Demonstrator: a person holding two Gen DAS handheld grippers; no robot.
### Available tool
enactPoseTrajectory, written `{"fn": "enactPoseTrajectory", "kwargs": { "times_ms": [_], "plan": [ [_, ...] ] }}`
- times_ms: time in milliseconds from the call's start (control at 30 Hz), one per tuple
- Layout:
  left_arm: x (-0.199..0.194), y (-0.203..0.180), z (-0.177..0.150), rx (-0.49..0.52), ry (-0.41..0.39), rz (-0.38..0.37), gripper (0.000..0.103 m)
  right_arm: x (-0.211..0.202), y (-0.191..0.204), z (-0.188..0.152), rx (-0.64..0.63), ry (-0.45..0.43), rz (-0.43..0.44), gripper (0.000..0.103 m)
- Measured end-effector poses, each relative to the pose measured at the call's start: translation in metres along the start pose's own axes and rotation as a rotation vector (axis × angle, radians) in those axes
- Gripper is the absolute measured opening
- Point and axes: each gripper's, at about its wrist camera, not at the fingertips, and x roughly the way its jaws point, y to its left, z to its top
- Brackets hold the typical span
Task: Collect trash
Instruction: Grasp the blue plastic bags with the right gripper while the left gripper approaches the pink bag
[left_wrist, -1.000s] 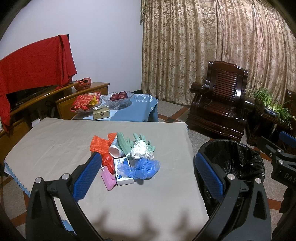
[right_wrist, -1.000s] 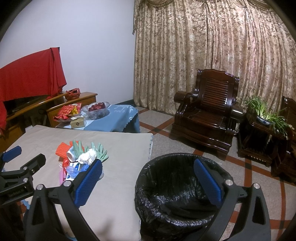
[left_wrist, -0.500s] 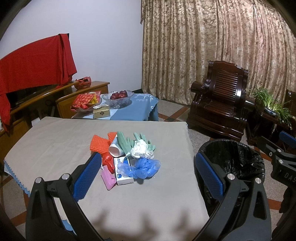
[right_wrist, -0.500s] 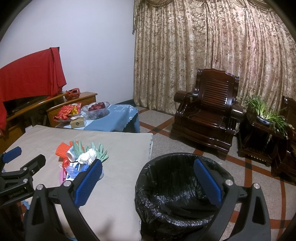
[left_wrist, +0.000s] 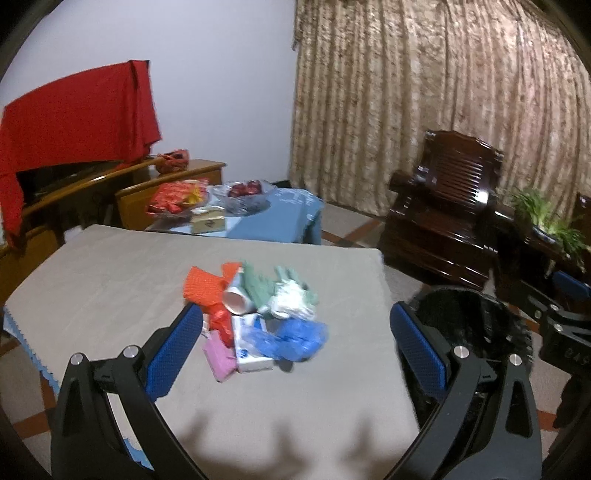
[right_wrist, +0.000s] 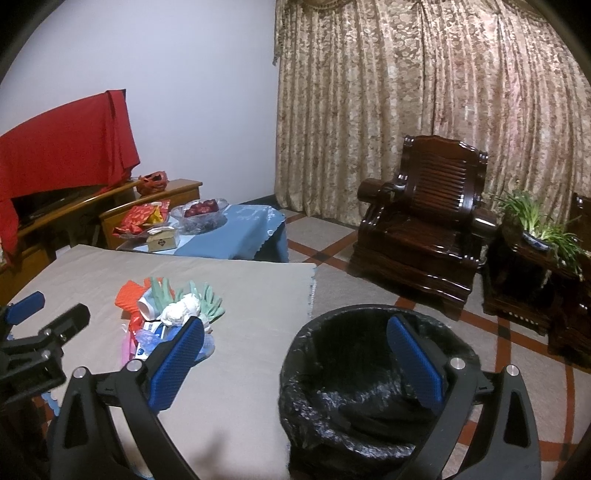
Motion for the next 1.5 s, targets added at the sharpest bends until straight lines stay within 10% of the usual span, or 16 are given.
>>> {"fn": "enactPoseTrajectory", "kwargs": {
  "times_ms": [1267, 1400, 1500],
  "plan": [
    [0.146, 0.137, -0.079, -0.069, 0.193, 0.204, 0.098, 0.245, 0.145, -0.075, -0.189, 0.306, 0.246, 0.096],
    [0.149, 0.137, -0.078, -0.078, 0.195, 0.186, 0.098, 0.252, 0.146, -0.082, -0.161, 0.377, 0.361, 0.059],
    [0.15, 0.135, -0.079, -0.085, 0.199, 0.164, 0.098, 0.244, 0.145, -0.084, -0.166, 0.375, 0.389, 0.052]
  ]
}}
